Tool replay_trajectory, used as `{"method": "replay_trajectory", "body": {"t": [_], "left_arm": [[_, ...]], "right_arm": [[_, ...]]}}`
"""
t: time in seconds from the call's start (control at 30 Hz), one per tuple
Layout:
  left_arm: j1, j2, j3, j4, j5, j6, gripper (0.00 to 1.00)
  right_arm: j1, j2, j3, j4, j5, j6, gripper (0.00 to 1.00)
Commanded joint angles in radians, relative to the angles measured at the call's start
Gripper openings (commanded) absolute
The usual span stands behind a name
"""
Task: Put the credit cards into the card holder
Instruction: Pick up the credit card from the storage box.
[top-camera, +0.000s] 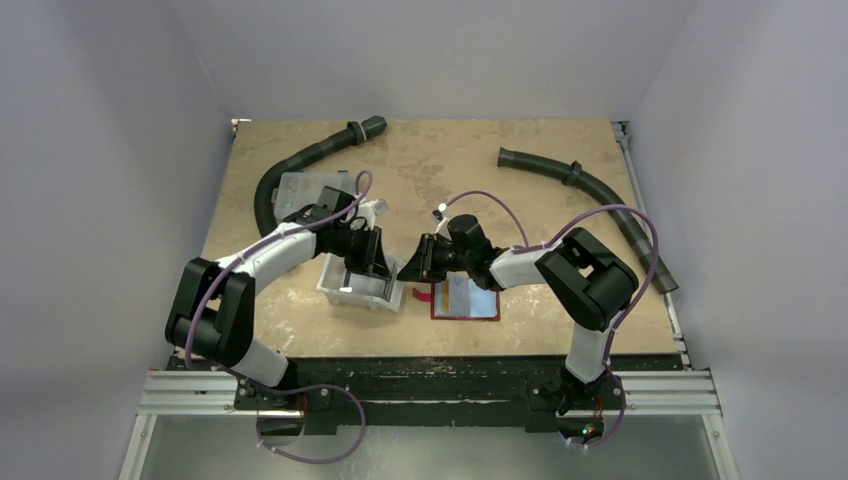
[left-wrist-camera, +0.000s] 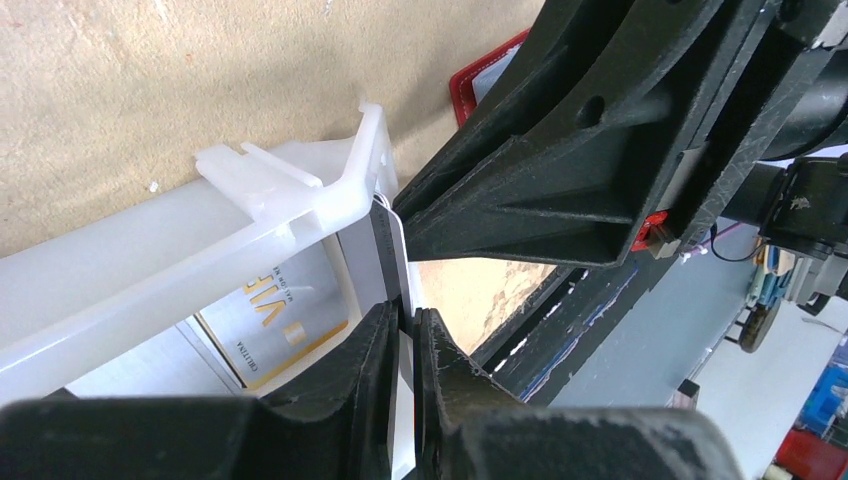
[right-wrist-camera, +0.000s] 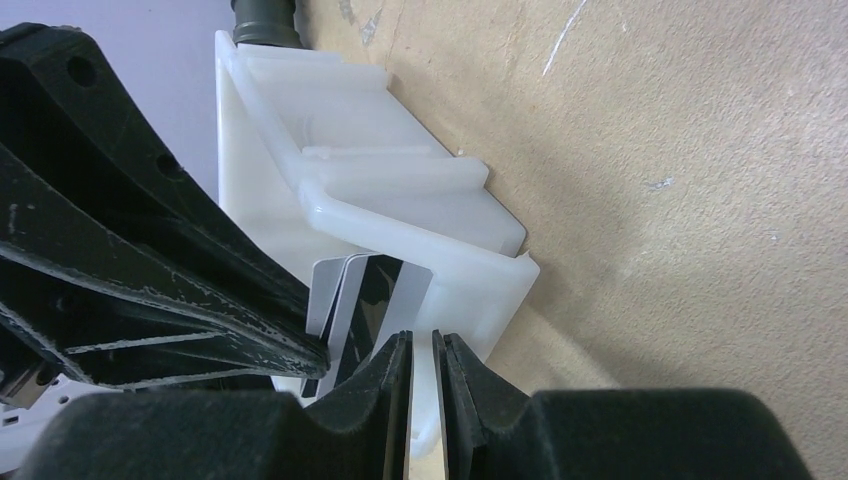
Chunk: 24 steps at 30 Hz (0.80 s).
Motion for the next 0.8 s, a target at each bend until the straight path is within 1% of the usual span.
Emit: {"method": "replay_trajectory", "body": {"t": [0.0, 0.1, 0.2, 0.27, 0.4, 0.47, 0.53, 0.77], "left_arm": [[-0.007, -0.053, 0.068, -0.056, -0.007, 0.032, 0.0], [-0.007, -0.073, 0.099, -0.115, -0.088, 0.052, 0.0], [-0.007, -0.108, 0.112, -0.148, -0.161, 0.066, 0.0], [-0.007, -0.127, 0.116, -0.163, -0.194, 0.083, 0.0], [-0.008, -0.167, 0.103, -0.178, -0.263, 0.128, 0.0], [-0.008, -0.195, 0.096, -0.181, -0.305, 0.141, 0.0], [-0.008, -0.225, 0.083, -0.172, -0.31, 0.155, 0.0], [-0.009, -0.287, 0.081, -0.167, -0.33, 0.164, 0.0]], "right_arm": [[0.012, 0.017, 0.027, -0.006, 0.016, -0.021, 0.23], [0.012, 0.015, 0.033, -0.017, 0.015, -0.04, 0.23], [0.015, -0.005, 0.051, -0.058, 0.027, -0.086, 0.26], [0.018, -0.024, 0.07, -0.098, 0.04, -0.131, 0.33], [0.026, -0.075, 0.102, -0.169, 0.072, -0.21, 0.5], [0.032, -0.097, 0.124, -0.211, 0.1, -0.248, 0.57], [0.036, -0.111, 0.137, -0.233, 0.118, -0.274, 0.64], [0.051, -0.104, 0.207, -0.289, 0.152, -0.262, 0.83]]}}
